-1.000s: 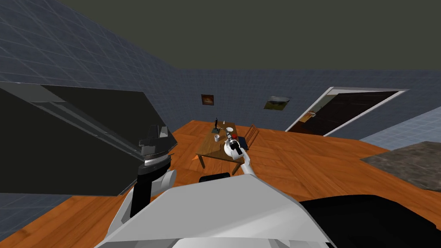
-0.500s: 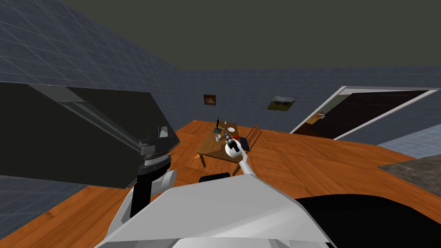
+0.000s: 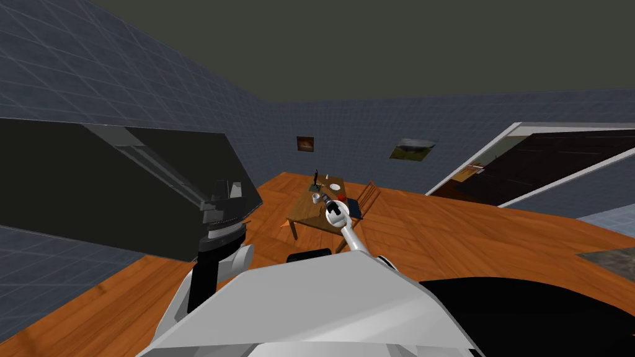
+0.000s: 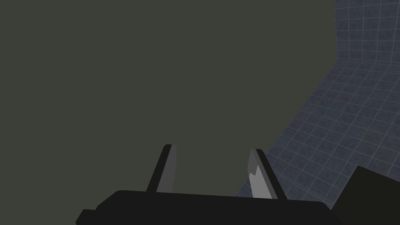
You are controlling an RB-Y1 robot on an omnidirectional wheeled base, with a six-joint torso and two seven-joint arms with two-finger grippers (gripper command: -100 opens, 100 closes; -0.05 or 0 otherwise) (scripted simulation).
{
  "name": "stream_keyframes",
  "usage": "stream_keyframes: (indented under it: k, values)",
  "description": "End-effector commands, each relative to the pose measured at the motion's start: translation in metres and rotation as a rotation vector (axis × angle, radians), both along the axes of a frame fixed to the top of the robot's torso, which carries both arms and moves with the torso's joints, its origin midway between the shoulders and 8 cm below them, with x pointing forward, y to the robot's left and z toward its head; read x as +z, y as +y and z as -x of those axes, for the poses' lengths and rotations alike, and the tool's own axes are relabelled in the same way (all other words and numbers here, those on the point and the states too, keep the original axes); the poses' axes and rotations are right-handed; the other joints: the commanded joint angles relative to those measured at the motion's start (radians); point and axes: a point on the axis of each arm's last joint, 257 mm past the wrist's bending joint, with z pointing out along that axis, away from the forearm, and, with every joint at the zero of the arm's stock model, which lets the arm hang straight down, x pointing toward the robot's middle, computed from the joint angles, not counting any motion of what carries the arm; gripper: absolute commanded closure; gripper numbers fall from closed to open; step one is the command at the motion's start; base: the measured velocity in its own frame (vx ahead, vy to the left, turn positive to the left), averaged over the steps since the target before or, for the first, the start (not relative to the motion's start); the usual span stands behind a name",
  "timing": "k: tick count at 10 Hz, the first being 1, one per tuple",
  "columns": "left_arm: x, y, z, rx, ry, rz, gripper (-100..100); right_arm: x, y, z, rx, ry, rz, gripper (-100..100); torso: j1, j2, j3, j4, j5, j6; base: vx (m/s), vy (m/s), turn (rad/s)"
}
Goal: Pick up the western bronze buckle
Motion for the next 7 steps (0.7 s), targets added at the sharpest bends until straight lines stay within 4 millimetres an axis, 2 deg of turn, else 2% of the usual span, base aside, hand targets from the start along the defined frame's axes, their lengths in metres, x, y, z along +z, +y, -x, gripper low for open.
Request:
stream_keyframes:
  k: [1, 2, 5, 6, 7]
  values:
    - [0.000, 0.000, 0.000, 0.000, 0.000, 0.000, 0, -0.018, -0.003, -0.003, -0.003, 0.052, 0.036, -100, 0.000, 0.000, 0.000, 0.000, 0.000, 0.000, -0.008, -0.002, 0.073]
    - [0.000, 0.000, 0.000, 0.000, 0.000, 0.000, 0, -0.022, 0.001, -0.010, 0.007, 0.078, 0.085, -100, 0.000, 0.000, 0.000, 0.000, 0.000, 0.000, -0.009, -0.004, 0.108]
    - [0.000, 0.000, 0.000, 0.000, 0.000, 0.000, 0, -0.058, -0.005, -0.010, 0.006, 0.173, 0.151, -100, 0.000, 0.000, 0.000, 0.000, 0.000, 0.000, -0.006, -0.003, 0.068]
    - [0.000, 0.000, 0.000, 0.000, 0.000, 0.000, 0, -0.060, -0.002, -0.016, 0.017, 0.198, 0.201, -100, 0.000, 0.000, 0.000, 0.000, 0.000, 0.001, -0.008, -0.002, 0.111]
    - [0.000, 0.000, 0.000, 0.000, 0.000, 0.000, 0, -0.077, -0.007, -0.011, 0.012, 0.234, 0.209, -100, 0.000, 0.000, 0.000, 0.000, 0.000, 0.000, -0.006, -0.004, 0.059]
